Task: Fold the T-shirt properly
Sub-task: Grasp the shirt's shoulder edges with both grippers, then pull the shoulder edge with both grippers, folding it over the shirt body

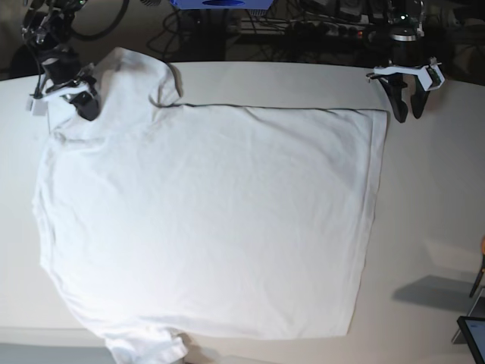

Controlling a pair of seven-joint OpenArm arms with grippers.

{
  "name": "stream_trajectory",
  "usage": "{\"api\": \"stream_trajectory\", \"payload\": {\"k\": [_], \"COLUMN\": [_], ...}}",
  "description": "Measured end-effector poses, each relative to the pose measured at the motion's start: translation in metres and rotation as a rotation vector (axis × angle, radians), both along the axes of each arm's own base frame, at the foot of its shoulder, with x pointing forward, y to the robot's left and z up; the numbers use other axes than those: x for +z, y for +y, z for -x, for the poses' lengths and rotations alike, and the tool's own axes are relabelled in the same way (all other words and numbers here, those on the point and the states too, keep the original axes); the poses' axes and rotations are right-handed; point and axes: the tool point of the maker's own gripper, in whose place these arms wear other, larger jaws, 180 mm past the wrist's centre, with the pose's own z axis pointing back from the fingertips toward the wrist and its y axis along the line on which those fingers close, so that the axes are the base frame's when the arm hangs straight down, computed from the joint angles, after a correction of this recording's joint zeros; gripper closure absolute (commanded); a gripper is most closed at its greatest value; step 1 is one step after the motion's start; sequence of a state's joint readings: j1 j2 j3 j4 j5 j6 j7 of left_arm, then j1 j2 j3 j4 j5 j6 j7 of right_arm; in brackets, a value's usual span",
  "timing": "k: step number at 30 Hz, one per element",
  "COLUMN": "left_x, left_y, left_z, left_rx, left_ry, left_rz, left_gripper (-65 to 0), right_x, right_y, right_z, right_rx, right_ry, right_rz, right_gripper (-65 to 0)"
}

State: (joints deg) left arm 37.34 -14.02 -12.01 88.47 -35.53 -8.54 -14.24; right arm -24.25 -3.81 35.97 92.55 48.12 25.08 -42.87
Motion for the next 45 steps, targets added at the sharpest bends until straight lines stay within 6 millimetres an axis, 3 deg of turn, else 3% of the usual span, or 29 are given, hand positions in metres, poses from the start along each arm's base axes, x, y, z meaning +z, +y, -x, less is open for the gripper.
{"api": "stream_trajectory", "payload": {"k": [5,10,17,26,32,39,42,45], "left_x": [0.002,-0.022,-0.033,-0.037,-0.039,-0.043,-0.044,-0.047], "left_y": [-0.015,-0.018,-0.021,-0.021,-0.030,-0.043,-0.043,-0.043], "left_z": [-0.009,0.004,-0.001,-0.015,-0.034,-0.043,-0.042,-0.039], "left_rx": [-0.055,-0.033,-0.037,-0.011,-0.036,-0.031,-0.027,-0.024], "left_ry": [0.036,0.154,0.207,0.155,0.171,0.161,0.161,0.175], "left_rz": [0.099,0.198,0.237,0.266,0.303,0.354,0.360,0.367], "left_gripper": [-24.9,-25.7,-25.7,-25.7,-25.5,-24.7,-18.0,0.0], "right_x": [0.001,0.001,0.001,0.001,0.001,0.001,0.001,0.001], "right_y": [0.000,-0.003,-0.003,-0.003,-0.004,-0.004,-0.004,-0.004], "right_z": [0.000,0.000,-0.001,-0.001,-0.001,-0.001,-0.001,-0.001], "right_rx": [0.001,0.018,0.018,0.019,0.020,0.019,0.019,0.019], "right_ry": [-0.001,0.005,0.003,0.003,0.004,0.004,0.004,0.004], "right_rz": [0.002,0.014,0.014,0.015,0.016,0.015,0.014,0.015], "right_gripper": [-0.1,-0.1,-0.1,-0.1,-0.1,0.0,0.0,0.0]}}
